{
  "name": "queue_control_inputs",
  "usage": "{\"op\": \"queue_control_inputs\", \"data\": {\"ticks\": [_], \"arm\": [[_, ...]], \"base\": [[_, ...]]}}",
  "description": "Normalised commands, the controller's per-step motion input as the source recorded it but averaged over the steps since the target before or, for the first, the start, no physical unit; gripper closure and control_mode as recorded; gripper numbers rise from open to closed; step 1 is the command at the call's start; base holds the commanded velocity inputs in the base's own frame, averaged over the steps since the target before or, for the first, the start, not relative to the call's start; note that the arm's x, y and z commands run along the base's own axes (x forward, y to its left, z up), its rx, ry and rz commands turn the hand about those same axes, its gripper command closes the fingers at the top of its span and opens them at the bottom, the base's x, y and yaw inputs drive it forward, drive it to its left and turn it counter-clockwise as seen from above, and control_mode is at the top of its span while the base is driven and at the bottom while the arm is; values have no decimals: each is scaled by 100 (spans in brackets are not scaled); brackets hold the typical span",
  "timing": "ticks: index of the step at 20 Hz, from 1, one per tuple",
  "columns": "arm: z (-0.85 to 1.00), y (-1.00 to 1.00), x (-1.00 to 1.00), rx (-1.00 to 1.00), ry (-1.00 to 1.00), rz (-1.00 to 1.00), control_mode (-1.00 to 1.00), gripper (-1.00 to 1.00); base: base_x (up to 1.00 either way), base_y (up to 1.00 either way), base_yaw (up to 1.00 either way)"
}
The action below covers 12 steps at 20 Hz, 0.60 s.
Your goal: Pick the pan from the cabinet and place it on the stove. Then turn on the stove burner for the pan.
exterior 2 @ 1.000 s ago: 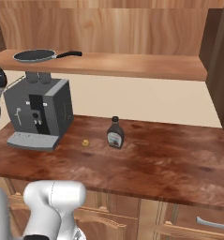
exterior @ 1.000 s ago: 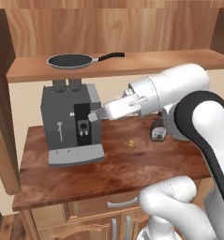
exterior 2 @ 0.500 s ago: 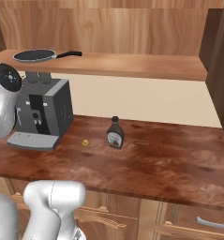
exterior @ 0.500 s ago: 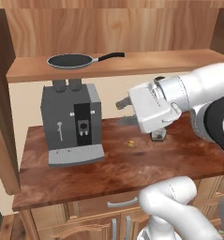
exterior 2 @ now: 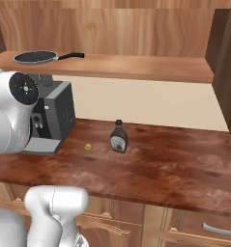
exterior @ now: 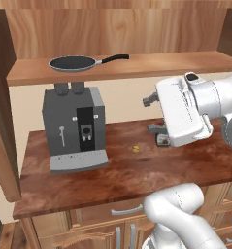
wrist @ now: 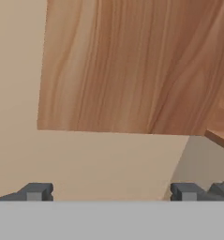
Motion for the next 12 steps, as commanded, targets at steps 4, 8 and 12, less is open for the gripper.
{"op": "queue_control_inputs", "data": {"ticks": [4,8,12], "arm": [[5,-46,9,-1,-19,0,-100,-100],[10,-47,21,0,-14,0,-100,-100],[12,-48,31,0,-12,-1,-100,-100]], "base": [[0,0,0],[0,0,0],[0,0,0]]}}
